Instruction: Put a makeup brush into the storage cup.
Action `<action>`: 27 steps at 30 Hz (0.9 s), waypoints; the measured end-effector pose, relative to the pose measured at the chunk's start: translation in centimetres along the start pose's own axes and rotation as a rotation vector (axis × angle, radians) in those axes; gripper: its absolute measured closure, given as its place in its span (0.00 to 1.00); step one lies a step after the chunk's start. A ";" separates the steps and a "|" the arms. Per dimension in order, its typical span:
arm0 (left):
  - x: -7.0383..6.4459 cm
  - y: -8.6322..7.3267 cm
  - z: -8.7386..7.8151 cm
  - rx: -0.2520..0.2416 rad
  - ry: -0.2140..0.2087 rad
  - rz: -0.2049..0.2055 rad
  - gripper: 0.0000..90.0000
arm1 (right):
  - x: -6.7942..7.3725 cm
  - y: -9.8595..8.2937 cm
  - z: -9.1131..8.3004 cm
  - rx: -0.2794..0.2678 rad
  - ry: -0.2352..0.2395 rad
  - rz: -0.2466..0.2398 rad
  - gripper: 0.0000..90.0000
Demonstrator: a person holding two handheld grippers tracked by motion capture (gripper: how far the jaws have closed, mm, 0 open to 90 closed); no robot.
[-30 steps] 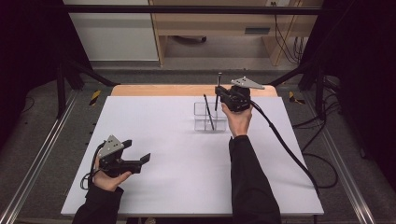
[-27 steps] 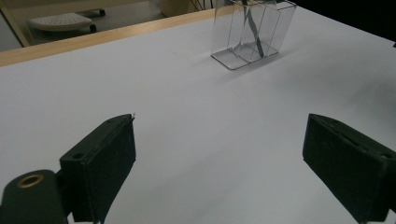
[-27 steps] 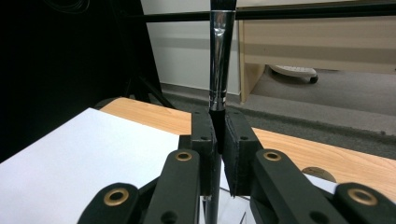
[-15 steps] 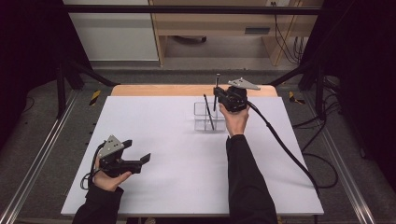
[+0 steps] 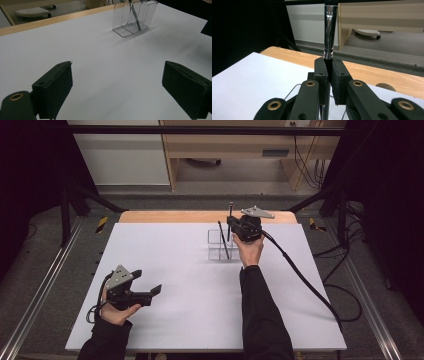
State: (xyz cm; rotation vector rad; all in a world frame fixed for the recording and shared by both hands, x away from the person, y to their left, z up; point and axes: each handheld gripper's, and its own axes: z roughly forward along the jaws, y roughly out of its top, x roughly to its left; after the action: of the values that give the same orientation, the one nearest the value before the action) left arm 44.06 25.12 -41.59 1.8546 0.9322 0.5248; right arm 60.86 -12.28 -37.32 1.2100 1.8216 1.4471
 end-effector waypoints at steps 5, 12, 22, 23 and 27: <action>0.0 0.0 0.0 0.000 -0.002 0.001 0.10 | -0.1 -0.6 0.3 0.015 -0.002 0.010 0.93; -0.1 0.0 0.0 0.000 -0.002 0.003 0.10 | 0.2 -1.2 0.6 0.033 -0.002 0.003 0.93; -0.1 0.0 0.0 0.001 -0.002 0.003 0.10 | 0.5 -2.1 1.2 0.057 -0.005 0.002 0.93; -0.1 0.0 0.0 0.000 -0.002 0.003 0.10 | 0.5 -2.2 1.2 0.057 -0.004 0.006 0.93; -0.1 0.0 0.0 0.002 -0.002 0.005 0.10 | 0.3 -2.6 1.2 0.064 -0.004 0.018 0.93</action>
State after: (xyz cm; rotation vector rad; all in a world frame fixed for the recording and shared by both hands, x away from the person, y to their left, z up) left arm 44.00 25.00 -41.61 1.8595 0.9277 0.5246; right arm 60.87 -11.47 -40.13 1.2630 1.8720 1.4048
